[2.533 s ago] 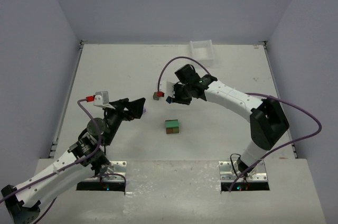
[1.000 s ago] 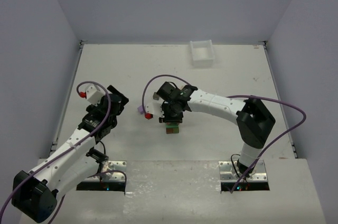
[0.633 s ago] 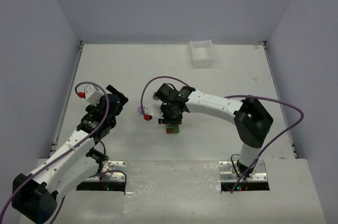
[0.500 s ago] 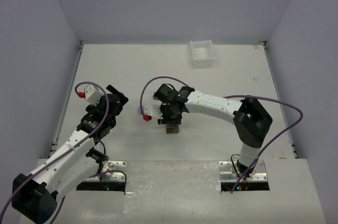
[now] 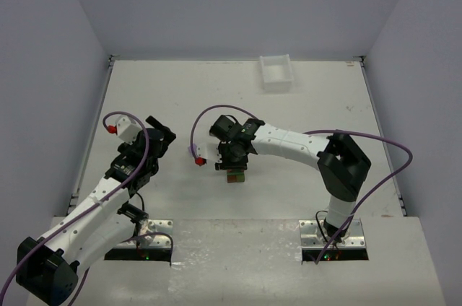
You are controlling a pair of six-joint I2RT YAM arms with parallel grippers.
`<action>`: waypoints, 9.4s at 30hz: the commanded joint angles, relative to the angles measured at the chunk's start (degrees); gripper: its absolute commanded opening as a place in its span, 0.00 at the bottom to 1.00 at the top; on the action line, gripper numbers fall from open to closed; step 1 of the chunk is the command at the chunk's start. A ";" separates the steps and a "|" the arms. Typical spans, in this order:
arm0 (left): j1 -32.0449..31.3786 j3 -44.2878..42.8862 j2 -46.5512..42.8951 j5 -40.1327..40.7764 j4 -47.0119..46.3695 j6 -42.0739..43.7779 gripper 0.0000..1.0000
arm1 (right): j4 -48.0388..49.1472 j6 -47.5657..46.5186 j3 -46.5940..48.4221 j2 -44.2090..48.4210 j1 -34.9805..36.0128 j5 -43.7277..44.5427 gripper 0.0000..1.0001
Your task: Build the wood block tower
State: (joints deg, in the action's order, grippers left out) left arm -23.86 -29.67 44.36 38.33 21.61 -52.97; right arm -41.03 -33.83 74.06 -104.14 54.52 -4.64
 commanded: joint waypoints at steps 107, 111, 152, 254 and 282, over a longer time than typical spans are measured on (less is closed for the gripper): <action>0.65 -7.92 26.67 -22.36 -10.86 9.15 0.97 | 22.84 60.23 -28.69 37.99 -17.38 29.68 0.99; 0.61 -9.59 32.10 -23.23 -12.14 9.35 0.80 | 22.79 61.37 -32.60 39.13 -18.13 30.64 0.99; -15.69 -22.83 26.58 -47.65 -12.66 43.62 0.00 | 24.95 58.05 -38.64 38.96 -18.40 31.75 0.99; -21.67 -39.94 48.71 -61.80 16.63 87.51 0.11 | -0.01 75.40 -34.69 32.68 -22.09 50.62 0.99; -21.58 -40.24 49.56 -62.06 16.23 87.47 0.30 | -0.63 75.49 -34.24 31.93 -22.18 51.01 0.99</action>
State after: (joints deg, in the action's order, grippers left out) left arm -45.04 -69.30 94.04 -23.06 39.34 34.02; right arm -41.13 40.12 38.17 -72.12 32.71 43.55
